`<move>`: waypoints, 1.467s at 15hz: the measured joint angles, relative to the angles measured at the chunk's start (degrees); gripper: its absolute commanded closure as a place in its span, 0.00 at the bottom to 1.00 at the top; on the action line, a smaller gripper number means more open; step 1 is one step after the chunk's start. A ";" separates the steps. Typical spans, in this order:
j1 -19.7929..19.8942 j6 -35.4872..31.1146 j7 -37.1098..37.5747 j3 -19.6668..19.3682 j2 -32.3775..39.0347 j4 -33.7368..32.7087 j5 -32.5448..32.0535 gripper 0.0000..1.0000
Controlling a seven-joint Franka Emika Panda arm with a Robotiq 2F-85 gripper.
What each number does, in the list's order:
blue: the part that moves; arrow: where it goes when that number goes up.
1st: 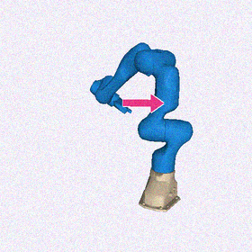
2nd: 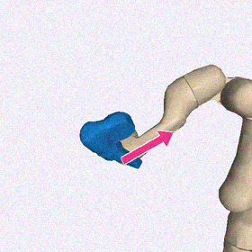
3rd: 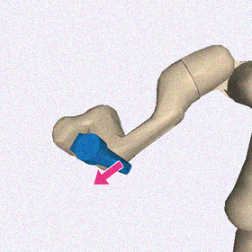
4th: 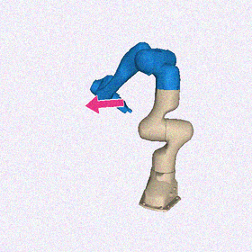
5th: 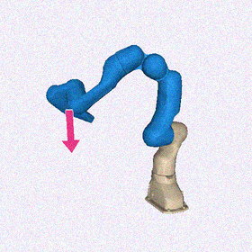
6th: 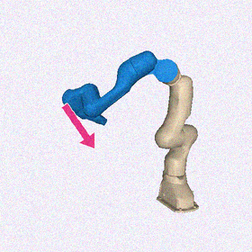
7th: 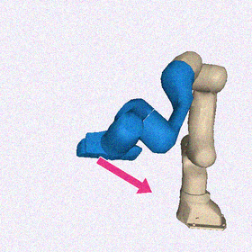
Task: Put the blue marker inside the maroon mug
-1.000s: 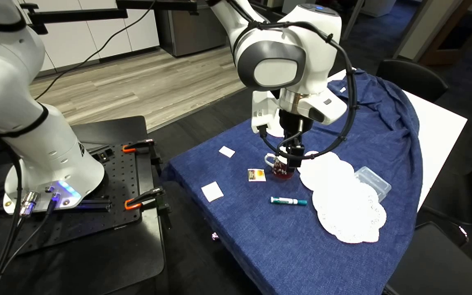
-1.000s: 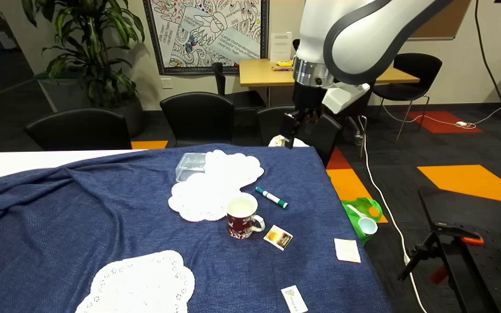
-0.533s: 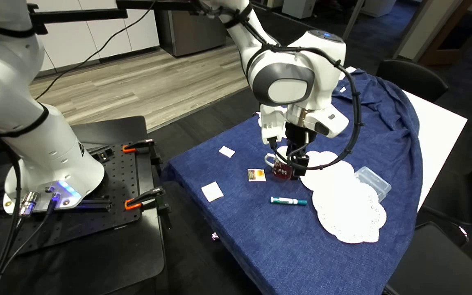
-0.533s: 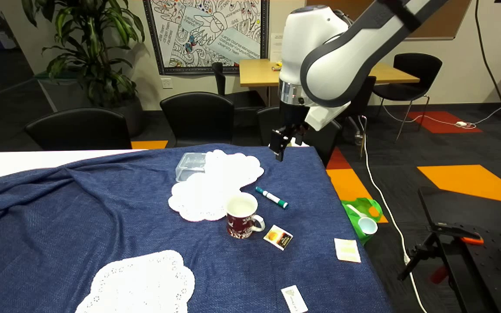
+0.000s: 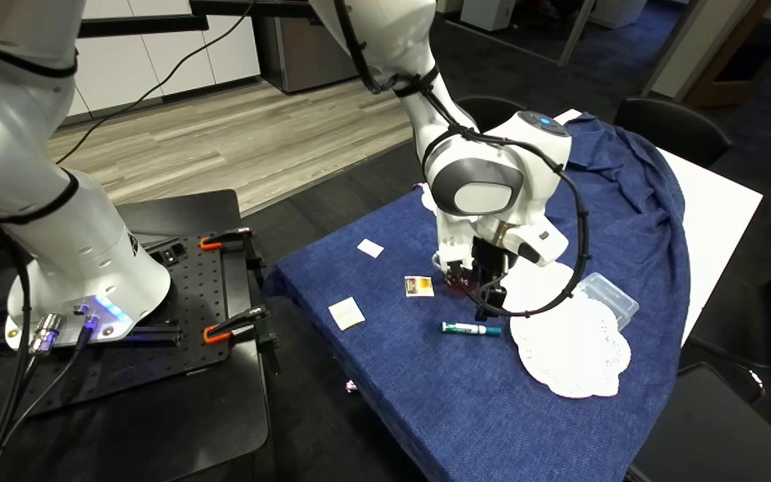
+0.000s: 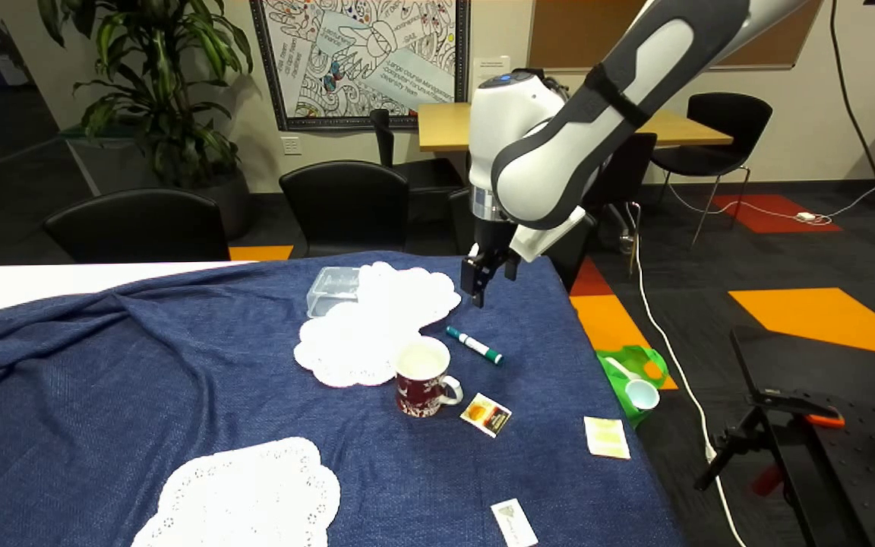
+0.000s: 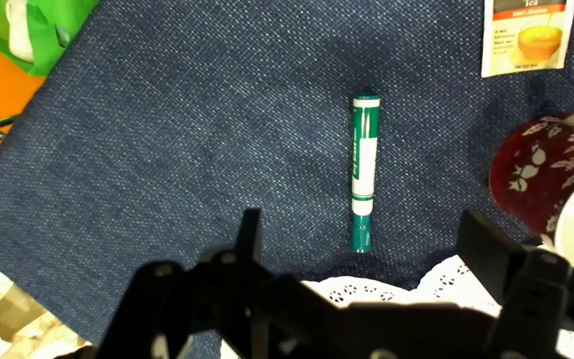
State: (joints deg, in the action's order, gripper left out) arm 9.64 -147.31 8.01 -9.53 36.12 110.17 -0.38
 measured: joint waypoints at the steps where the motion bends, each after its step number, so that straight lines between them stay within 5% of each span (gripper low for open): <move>1: 0.45 0.13 -0.66 0.33 1.30 -1.04 0.39 0.00; 14: 2.44 2.95 -4.46 1.53 13.73 -11.80 1.37 0.02; 22: 2.41 4.57 -4.48 1.53 16.84 -15.03 1.36 0.41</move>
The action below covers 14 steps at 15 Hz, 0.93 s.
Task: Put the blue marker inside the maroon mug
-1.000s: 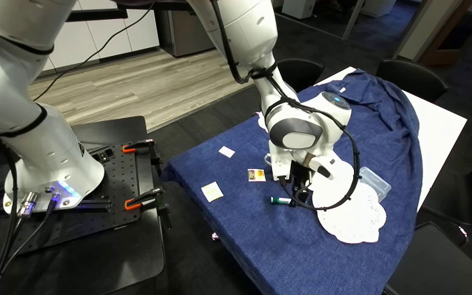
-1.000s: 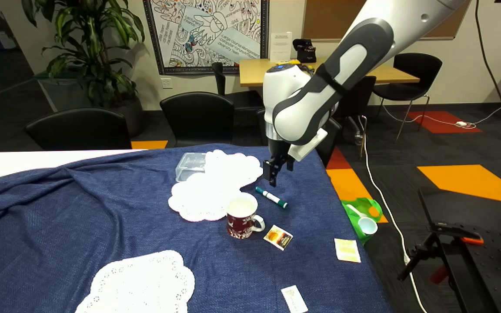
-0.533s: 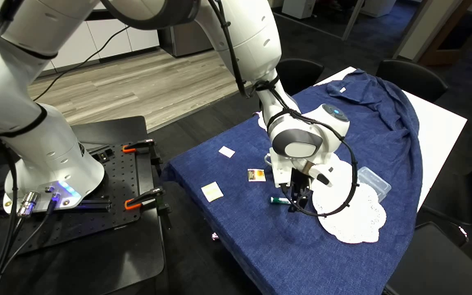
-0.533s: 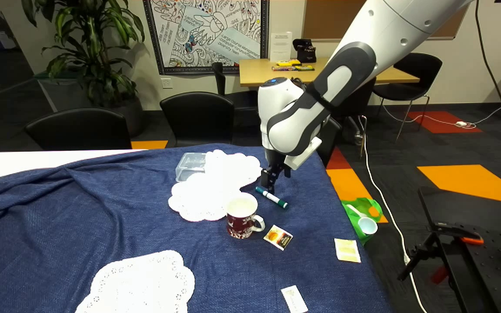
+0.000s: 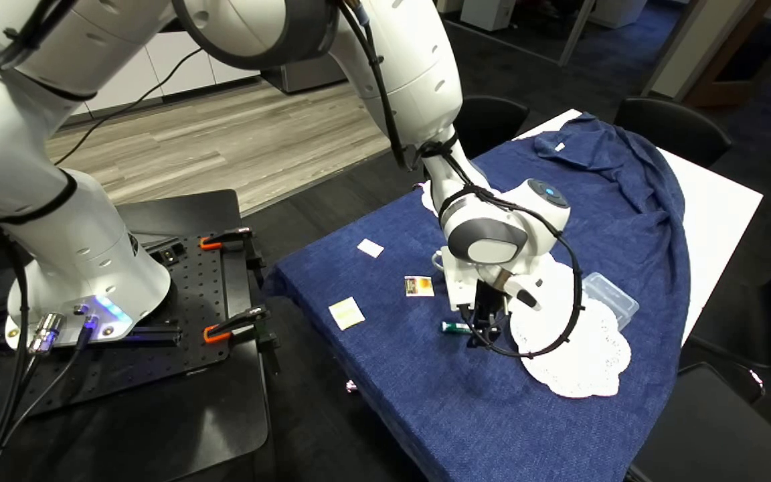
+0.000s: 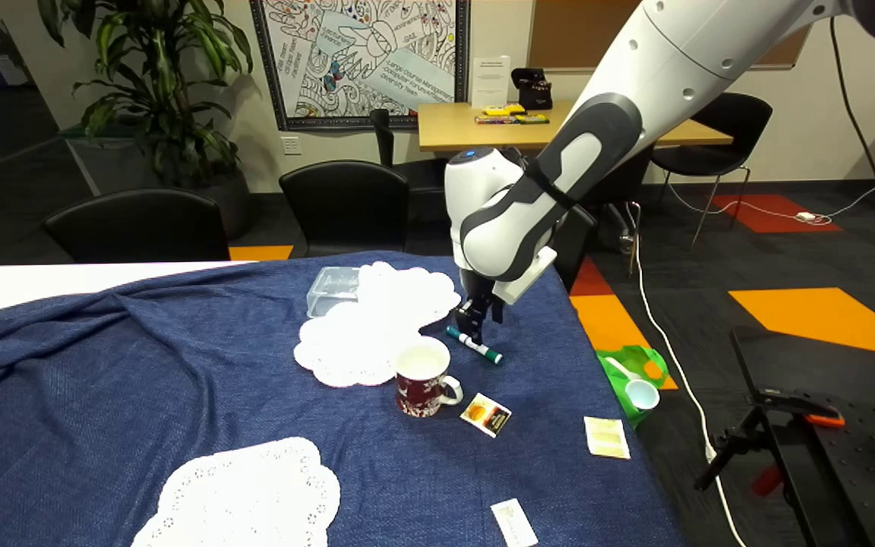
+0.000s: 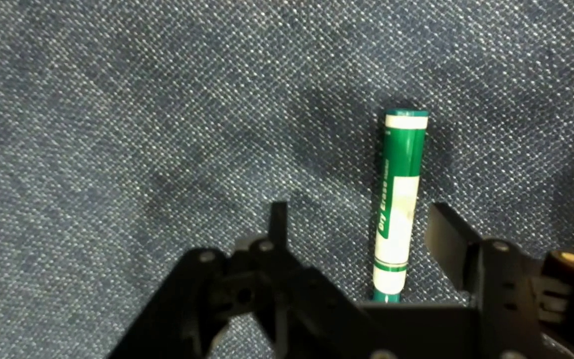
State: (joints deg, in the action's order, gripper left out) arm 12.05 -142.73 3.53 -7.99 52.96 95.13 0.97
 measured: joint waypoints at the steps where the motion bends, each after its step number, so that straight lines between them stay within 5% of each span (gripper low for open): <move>1: -0.02 0.26 0.00 0.00 0.28 -0.34 0.00 0.39; 6: -0.17 1.69 0.00 0.00 1.57 -1.97 -0.04 0.33; 11: -0.55 2.56 0.00 0.00 2.67 -3.34 -0.05 0.37; 13: -0.64 2.67 0.00 0.01 3.07 -3.78 -0.06 0.62; 14: -0.66 2.71 0.00 0.01 3.30 -4.01 -0.06 0.66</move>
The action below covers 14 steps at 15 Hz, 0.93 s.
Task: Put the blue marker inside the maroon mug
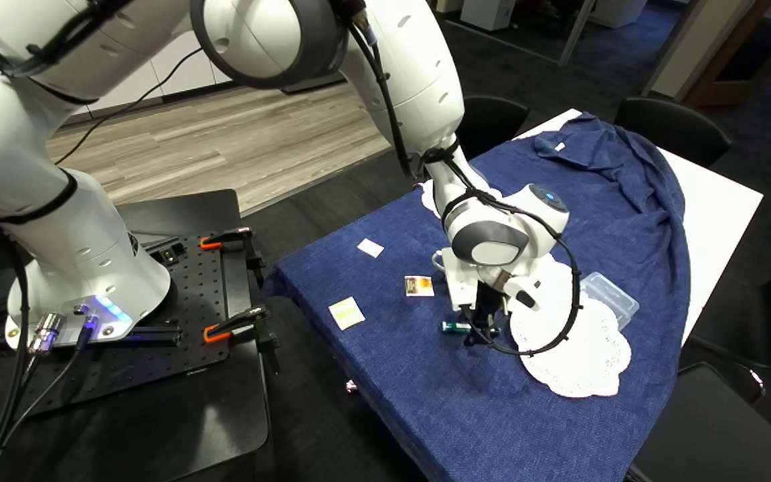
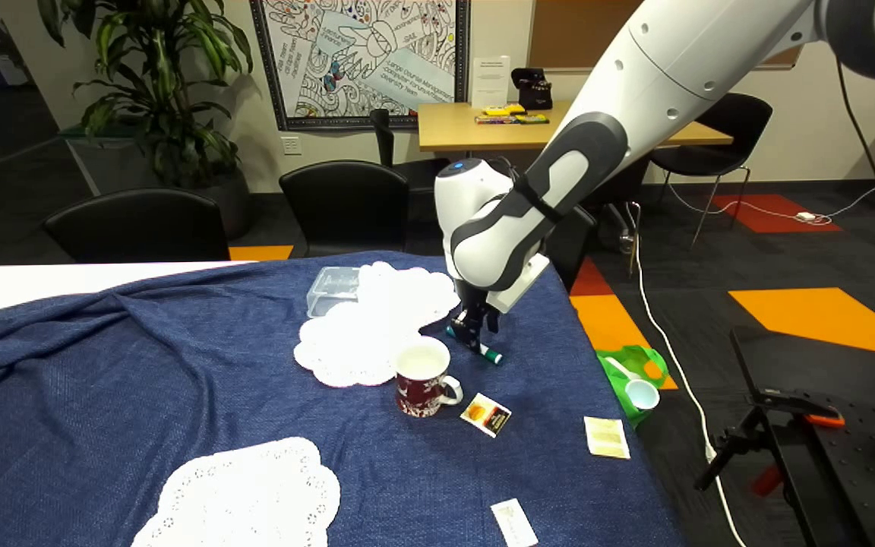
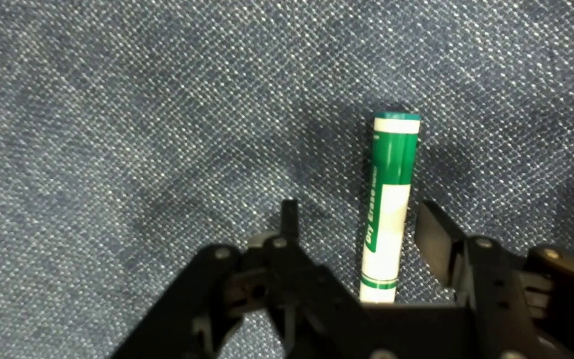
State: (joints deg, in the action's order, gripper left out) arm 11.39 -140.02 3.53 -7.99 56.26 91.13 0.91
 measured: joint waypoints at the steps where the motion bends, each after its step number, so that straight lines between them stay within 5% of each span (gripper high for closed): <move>1: -0.01 0.04 0.00 0.00 0.23 -0.20 0.00 0.75; 5: -0.01 0.11 0.00 0.00 0.99 -0.76 -0.01 1.00; 14: 0.00 0.20 0.00 -0.11 -0.50 -0.60 -0.03 0.95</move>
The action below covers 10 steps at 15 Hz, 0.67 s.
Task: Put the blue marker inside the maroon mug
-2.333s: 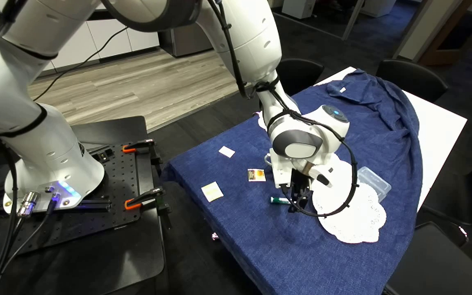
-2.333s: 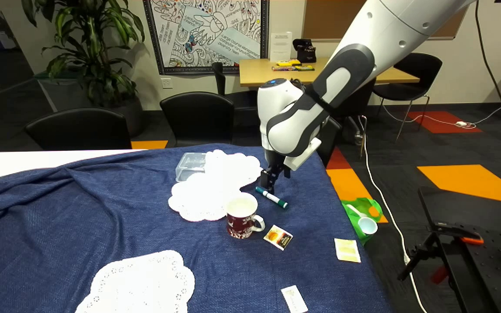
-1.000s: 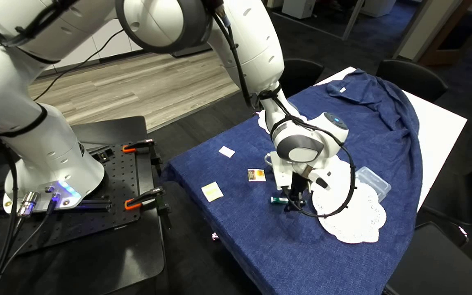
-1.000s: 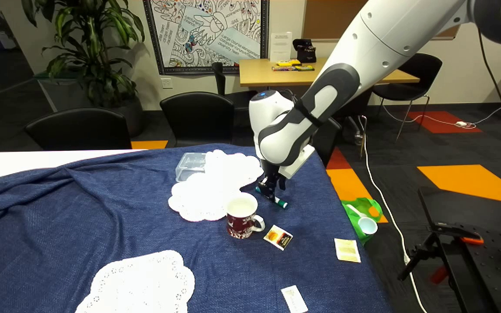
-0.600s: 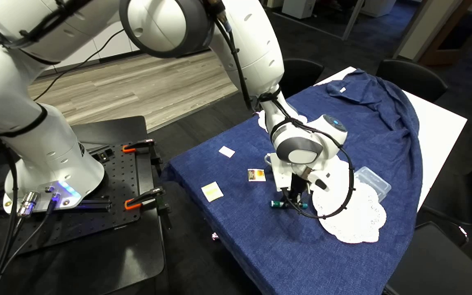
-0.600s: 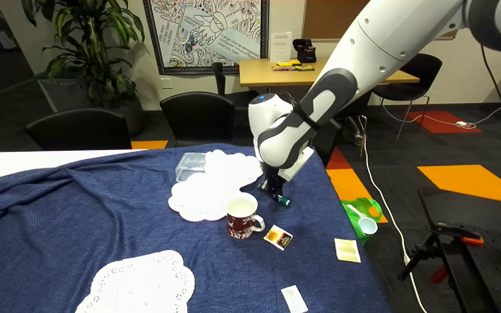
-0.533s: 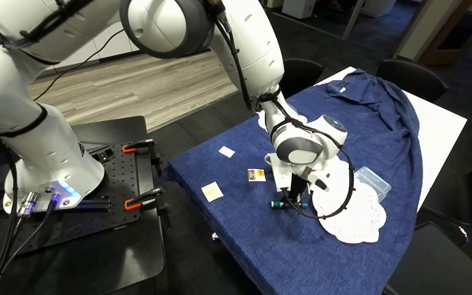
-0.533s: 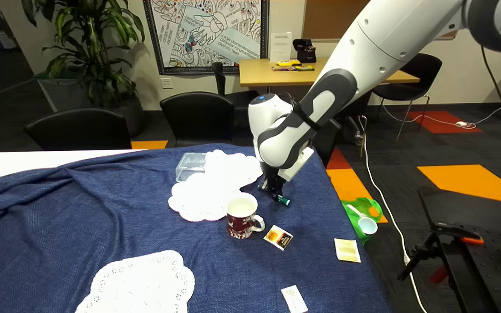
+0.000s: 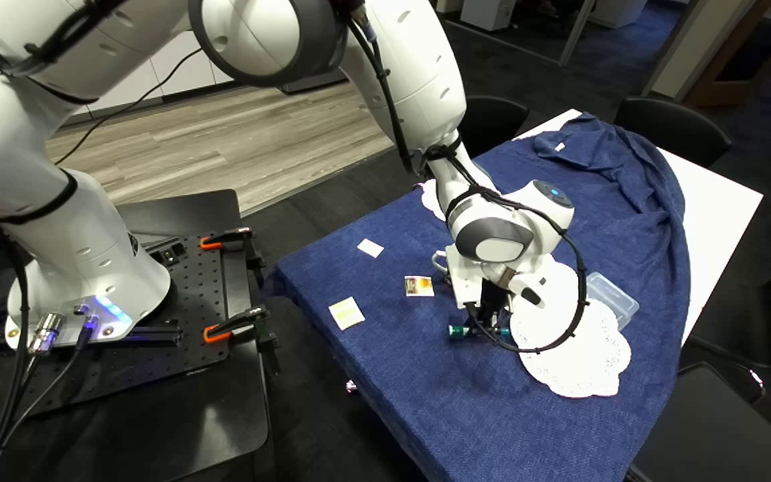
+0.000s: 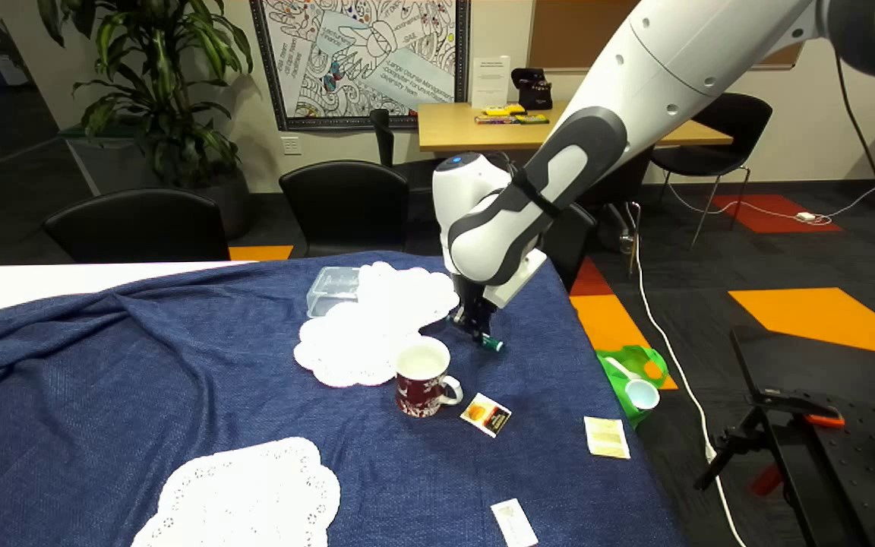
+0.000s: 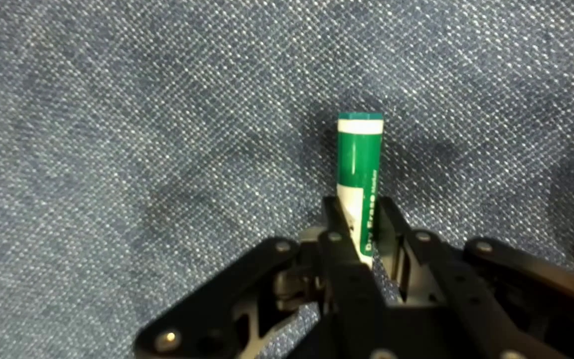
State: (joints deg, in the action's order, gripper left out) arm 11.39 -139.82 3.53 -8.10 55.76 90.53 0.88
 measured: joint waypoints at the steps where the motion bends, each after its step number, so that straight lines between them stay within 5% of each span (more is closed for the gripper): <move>1: -0.02 0.00 0.00 -0.03 -1.13 0.44 -0.10 0.95; 10: -2.54 2.70 0.02 -0.84 -14.46 6.33 -3.10 0.95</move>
State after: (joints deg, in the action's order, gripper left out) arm 8.85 -137.12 3.55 -8.93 41.30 96.86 -2.22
